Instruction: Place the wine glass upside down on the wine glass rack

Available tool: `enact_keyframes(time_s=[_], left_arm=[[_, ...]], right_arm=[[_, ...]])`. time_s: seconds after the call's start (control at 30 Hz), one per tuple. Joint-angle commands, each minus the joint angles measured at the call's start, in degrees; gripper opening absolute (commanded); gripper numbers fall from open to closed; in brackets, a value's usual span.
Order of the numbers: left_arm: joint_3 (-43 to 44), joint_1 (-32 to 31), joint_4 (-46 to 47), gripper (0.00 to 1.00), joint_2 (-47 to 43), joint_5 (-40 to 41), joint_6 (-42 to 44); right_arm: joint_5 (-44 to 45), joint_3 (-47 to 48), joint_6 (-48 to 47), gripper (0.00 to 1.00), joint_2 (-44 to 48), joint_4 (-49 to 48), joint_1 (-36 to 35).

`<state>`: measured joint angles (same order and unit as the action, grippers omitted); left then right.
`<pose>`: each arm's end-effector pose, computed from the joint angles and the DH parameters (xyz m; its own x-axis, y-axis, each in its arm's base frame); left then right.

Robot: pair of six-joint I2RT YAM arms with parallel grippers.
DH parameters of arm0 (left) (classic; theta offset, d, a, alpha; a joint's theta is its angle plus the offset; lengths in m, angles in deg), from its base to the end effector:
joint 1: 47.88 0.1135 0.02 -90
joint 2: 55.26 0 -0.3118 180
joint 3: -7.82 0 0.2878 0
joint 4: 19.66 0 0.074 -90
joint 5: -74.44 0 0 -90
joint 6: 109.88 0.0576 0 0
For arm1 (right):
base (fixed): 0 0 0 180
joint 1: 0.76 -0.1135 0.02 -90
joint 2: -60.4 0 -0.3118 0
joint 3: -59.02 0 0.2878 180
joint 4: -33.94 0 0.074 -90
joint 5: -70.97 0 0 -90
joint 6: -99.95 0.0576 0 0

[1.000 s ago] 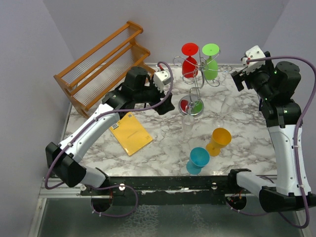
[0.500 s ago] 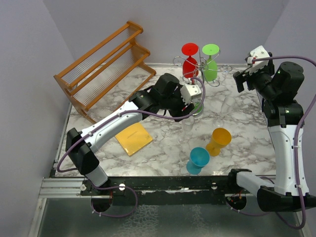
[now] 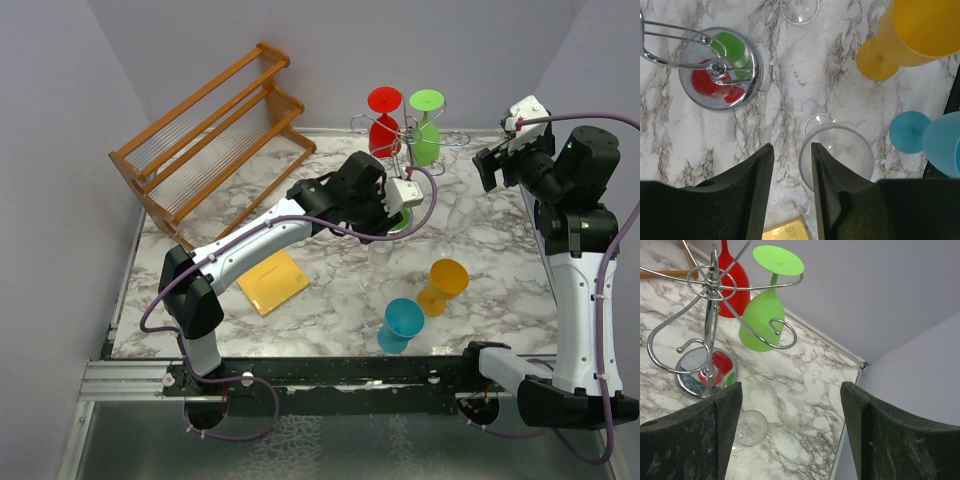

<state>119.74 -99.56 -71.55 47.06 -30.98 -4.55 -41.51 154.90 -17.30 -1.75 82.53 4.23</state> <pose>0.2770 -0.3752 0.3790 -0.1702 0.6264 -0.7607 0.9573 0.2881 0.0230 0.2377 0.0014 0.5164 -0.0954 -0.4164 -0.9042 -0.3728 0.8571 -0.3554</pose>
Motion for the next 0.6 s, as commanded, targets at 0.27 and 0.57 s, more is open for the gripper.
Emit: enact_keyframes(time_s=[0.27, 0.57], left_arm=[[3.9, -0.9, -6.9, 0.07, 2.0, -2.2, 3.7], [5.3, -0.2, -12.0, 0.0, -4.2, -7.8, 8.1]], right_arm=[[-1.7, 1.0, 0.0, 0.77, -0.7, 1.0, 0.6], [-2.9, 2.5, -1.2, 0.78, -1.7, 2.6, 0.6]])
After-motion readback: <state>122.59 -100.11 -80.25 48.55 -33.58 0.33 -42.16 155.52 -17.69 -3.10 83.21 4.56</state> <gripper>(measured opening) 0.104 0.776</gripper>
